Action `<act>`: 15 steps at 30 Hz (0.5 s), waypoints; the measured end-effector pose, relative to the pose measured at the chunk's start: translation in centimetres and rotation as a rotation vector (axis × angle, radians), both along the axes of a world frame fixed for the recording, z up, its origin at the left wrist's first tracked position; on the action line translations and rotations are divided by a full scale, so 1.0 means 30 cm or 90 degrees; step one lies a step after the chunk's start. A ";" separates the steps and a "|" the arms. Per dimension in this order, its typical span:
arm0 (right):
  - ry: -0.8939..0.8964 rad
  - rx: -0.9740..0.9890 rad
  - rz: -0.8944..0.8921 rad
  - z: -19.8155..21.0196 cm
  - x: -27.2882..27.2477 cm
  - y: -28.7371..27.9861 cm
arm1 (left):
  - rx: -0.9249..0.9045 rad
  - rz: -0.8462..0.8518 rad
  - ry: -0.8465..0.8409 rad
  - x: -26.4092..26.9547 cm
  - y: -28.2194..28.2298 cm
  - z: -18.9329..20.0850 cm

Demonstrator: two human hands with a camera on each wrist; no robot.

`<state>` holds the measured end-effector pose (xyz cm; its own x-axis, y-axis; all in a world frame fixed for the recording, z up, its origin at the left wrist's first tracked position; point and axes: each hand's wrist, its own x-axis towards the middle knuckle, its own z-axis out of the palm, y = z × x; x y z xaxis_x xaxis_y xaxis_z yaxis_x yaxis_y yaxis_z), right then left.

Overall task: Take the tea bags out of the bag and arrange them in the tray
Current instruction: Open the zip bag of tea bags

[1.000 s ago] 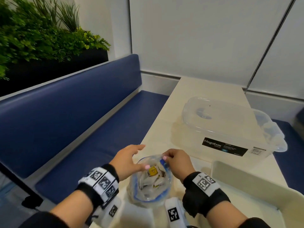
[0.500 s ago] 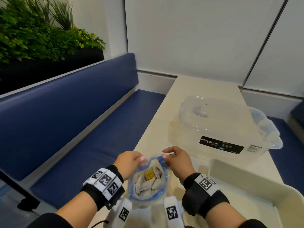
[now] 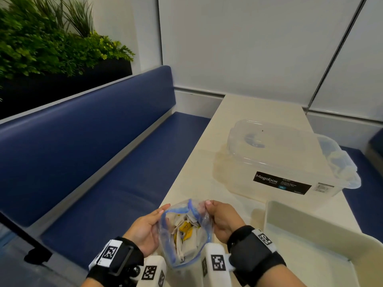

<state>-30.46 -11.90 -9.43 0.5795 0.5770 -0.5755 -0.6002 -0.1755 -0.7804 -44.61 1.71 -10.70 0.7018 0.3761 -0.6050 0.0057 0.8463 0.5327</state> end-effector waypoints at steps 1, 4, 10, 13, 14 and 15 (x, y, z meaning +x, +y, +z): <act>0.080 0.027 -0.016 -0.004 -0.004 0.001 | 0.010 -0.007 0.001 -0.002 -0.001 -0.010; 0.290 0.132 -0.021 0.004 -0.020 -0.002 | 0.072 -0.013 -0.022 0.002 -0.024 -0.008; 0.378 0.168 -0.106 0.039 -0.017 -0.021 | 0.397 -0.115 0.151 0.000 -0.052 0.004; 0.377 0.184 -0.118 0.039 -0.013 -0.026 | 0.435 -0.196 0.222 -0.017 -0.052 0.002; 0.369 0.180 -0.115 0.031 -0.010 -0.027 | 0.433 -0.216 0.220 -0.020 -0.059 0.008; 0.361 0.183 -0.109 0.022 -0.008 -0.029 | 0.431 -0.229 0.214 -0.022 -0.067 0.010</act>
